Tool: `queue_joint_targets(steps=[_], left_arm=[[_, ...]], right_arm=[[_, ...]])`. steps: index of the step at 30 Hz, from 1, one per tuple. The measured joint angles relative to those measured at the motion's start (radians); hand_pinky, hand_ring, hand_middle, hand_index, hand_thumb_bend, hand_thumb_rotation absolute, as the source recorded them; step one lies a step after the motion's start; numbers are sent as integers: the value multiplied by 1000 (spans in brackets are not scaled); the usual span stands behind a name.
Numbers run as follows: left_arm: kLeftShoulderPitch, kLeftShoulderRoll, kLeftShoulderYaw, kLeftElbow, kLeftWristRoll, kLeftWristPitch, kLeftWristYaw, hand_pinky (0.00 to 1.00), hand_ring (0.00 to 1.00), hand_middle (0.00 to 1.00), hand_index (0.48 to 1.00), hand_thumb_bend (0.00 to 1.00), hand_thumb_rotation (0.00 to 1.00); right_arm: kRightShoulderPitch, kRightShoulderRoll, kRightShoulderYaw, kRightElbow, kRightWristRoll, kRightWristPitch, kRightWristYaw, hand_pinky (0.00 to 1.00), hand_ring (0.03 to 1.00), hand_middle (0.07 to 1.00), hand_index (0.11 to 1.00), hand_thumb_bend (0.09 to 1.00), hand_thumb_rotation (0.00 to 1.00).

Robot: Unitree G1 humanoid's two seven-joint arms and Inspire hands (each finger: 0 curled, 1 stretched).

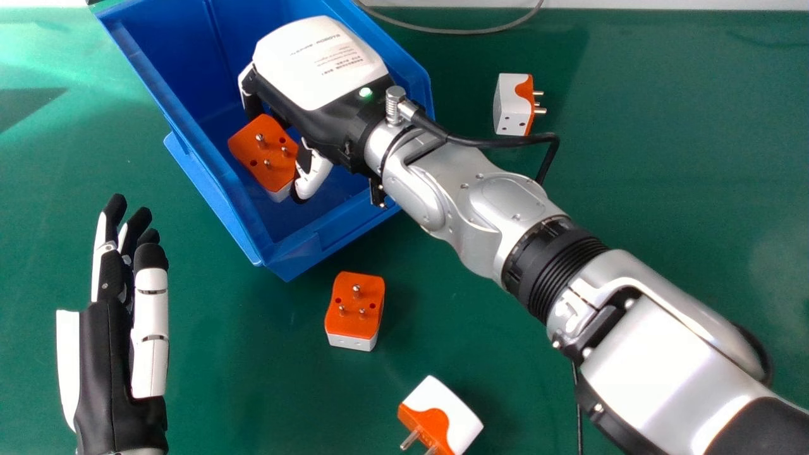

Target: Pick all objects and put in blue box

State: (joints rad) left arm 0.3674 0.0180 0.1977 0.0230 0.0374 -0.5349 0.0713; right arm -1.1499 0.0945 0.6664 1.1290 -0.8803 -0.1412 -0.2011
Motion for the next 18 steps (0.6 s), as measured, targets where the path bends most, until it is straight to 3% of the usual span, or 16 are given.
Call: queue_joint_targets(steps=[18], left_arm=[[1, -2, -3, 0, -4, -9, -1, 874, 908, 930, 955, 430, 952]], right_arm=[[-17, 1, 15, 22, 2, 0, -20, 338, 435, 529, 483, 498, 0]])
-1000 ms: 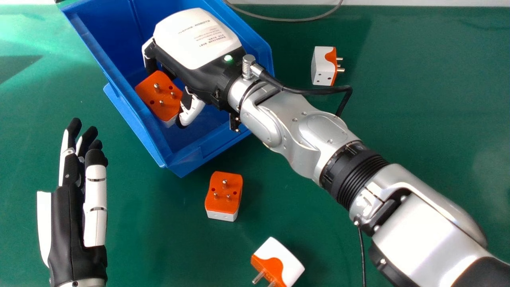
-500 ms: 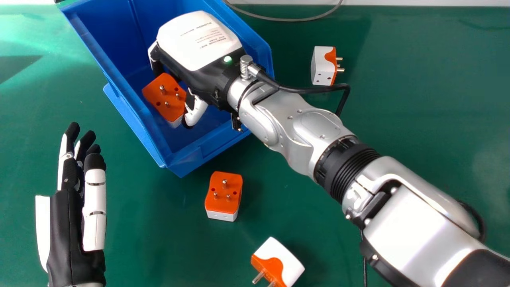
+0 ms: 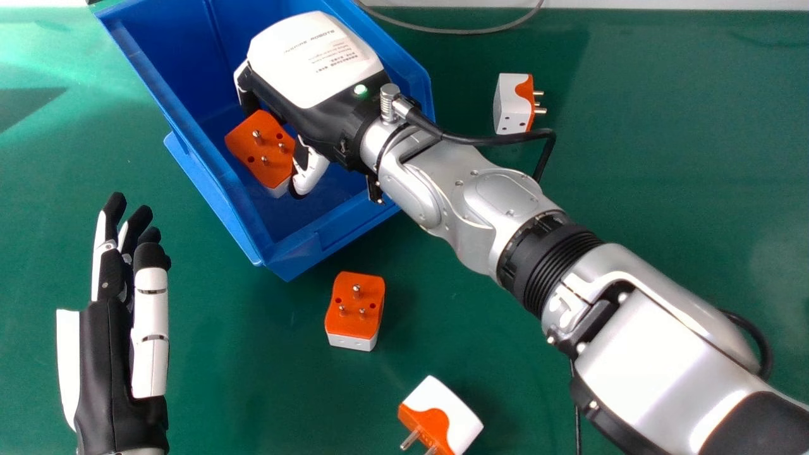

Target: Pick all objects and put in blue box

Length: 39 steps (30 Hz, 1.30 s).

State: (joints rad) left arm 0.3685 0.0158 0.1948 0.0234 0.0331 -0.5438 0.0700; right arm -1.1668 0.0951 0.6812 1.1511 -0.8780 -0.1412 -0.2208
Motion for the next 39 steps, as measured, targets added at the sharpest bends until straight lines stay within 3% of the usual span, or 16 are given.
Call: queue_joint_targets(steps=[5, 13, 20, 39], left_arm=[[2, -3, 0, 0, -1, 0, -1, 872, 907, 929, 954, 427, 952], [16, -2, -2, -1, -19, -3, -6, 899, 923, 943, 968, 437, 967], [18, -2, -1, -1, -31, -20, -6, 912, 931, 950, 972, 441, 974], [16, 0, 0, 3, -33, -29, -6, 916, 934, 953, 972, 462, 964]], right_arm=[[0, 0, 3, 14, 0, 0, -3, 340, 438, 531, 479, 498, 0], [0, 4, 21, 45, 0, -3, -3, 340, 443, 537, 474, 497, 0], [0, 14, 23, 65, 0, -4, -3, 339, 442, 540, 476, 497, 0], [0, 16, 33, 65, -4, 24, -1, 319, 449, 563, 486, 492, 0]])
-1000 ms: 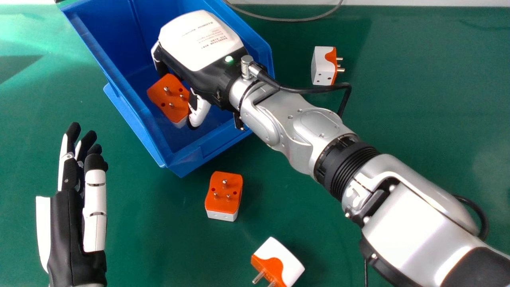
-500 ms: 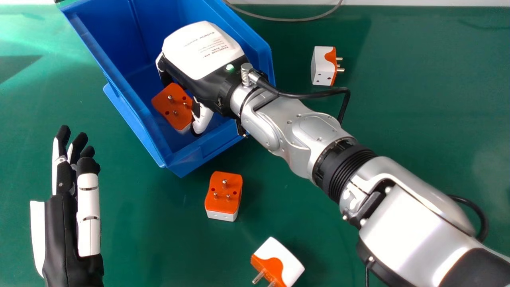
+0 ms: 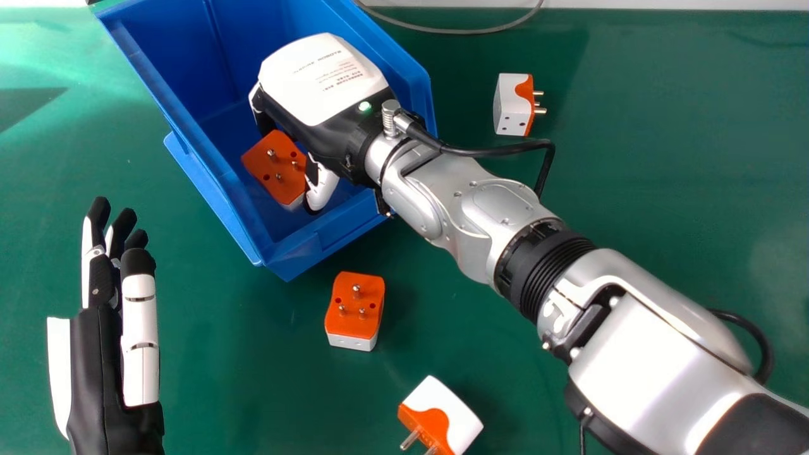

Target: Pick all objects and put in blue box

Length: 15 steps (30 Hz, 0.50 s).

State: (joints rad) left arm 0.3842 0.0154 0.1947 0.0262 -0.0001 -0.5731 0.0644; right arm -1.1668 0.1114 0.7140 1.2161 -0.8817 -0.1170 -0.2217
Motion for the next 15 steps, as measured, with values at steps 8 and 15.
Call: queue_joint_targets(steps=[8, 15], left_arm=[[0, 0, 0, 0, 2, 0, 2, 916, 934, 952, 973, 466, 961], [0, -1, 0, 0, 8, -1, 5, 918, 937, 955, 975, 472, 960]], right_arm=[[0, -1, 34, 0, -31, 20, -20, 312, 451, 571, 493, 490, 0], [0, -3, 47, 0, -37, 19, -28, 390, 520, 619, 492, 499, 42]])
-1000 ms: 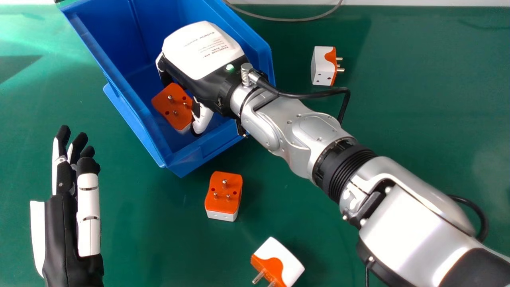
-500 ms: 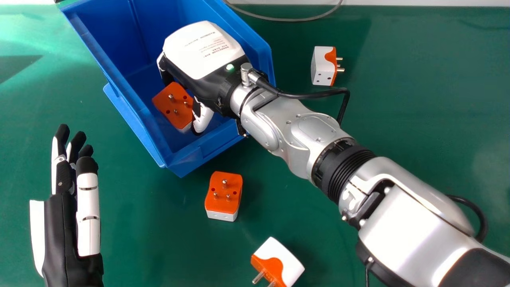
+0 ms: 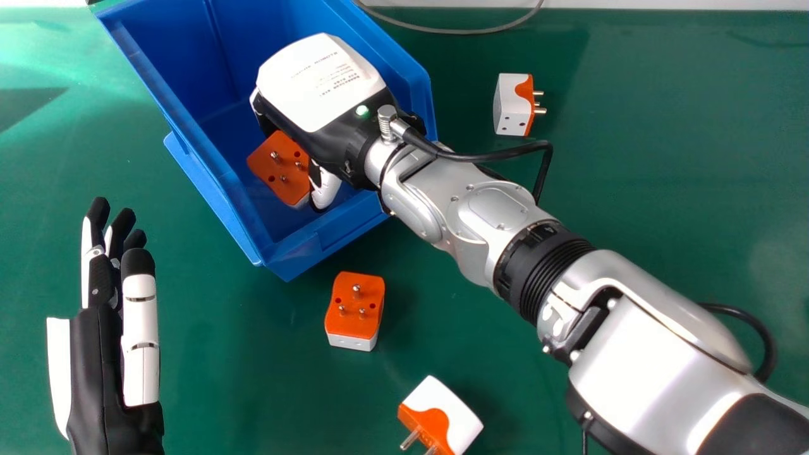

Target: Pick all objects and put in blue box

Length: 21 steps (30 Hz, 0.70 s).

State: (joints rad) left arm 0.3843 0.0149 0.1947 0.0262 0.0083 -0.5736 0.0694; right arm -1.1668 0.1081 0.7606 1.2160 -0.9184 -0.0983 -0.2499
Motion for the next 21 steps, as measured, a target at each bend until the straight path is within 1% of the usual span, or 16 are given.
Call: queue_joint_targets(steps=[1, 2, 3, 4, 6, 9, 12, 18, 21], left_arm=[[0, 0, 0, 0, 3, 0, 0, 918, 937, 955, 974, 473, 960], [-1, 0, 0, 1, 4, -2, 0, 918, 937, 955, 974, 473, 960], [-2, 0, 0, 1, 4, -4, 0, 918, 937, 954, 973, 470, 961], [-3, 0, 0, 2, 4, -6, 0, 918, 937, 954, 973, 468, 963], [-6, 0, 0, 5, 4, -8, 0, 920, 938, 955, 973, 468, 965], [-7, 0, 1, 7, 5, -8, 1, 916, 936, 953, 971, 471, 964], [-7, 0, 2, 7, 10, -8, 1, 915, 935, 952, 970, 471, 965], [-7, 0, 4, 8, 11, -10, 1, 912, 934, 951, 970, 467, 965], [-7, -1, 4, 8, 11, -10, 1, 910, 933, 950, 969, 464, 964]], right_arm=[[0, 0, 1, 0, 0, 0, 0, 424, 553, 643, 531, 552, 33], [0, -1, 2, 0, 0, 0, 0, 424, 553, 643, 531, 552, 33], [0, -1, 2, 0, 0, 0, 0, 454, 583, 666, 566, 594, 26], [0, -1, 2, 0, 0, 0, 0, 499, 631, 704, 622, 638, 17], [0, -2, 2, 0, 0, 0, -4, 526, 661, 728, 658, 663, 10], [0, -4, 5, 0, -1, 0, -8, 549, 690, 751, 692, 677, 5], [0, -6, 6, 0, -1, 0, -8, 561, 702, 759, 704, 693, 3], [0, -10, 10, -2, -1, -2, -20, 576, 717, 766, 720, 672, 0], [0, -11, 10, -2, 0, -3, -21, 581, 721, 768, 724, 676, 0]])
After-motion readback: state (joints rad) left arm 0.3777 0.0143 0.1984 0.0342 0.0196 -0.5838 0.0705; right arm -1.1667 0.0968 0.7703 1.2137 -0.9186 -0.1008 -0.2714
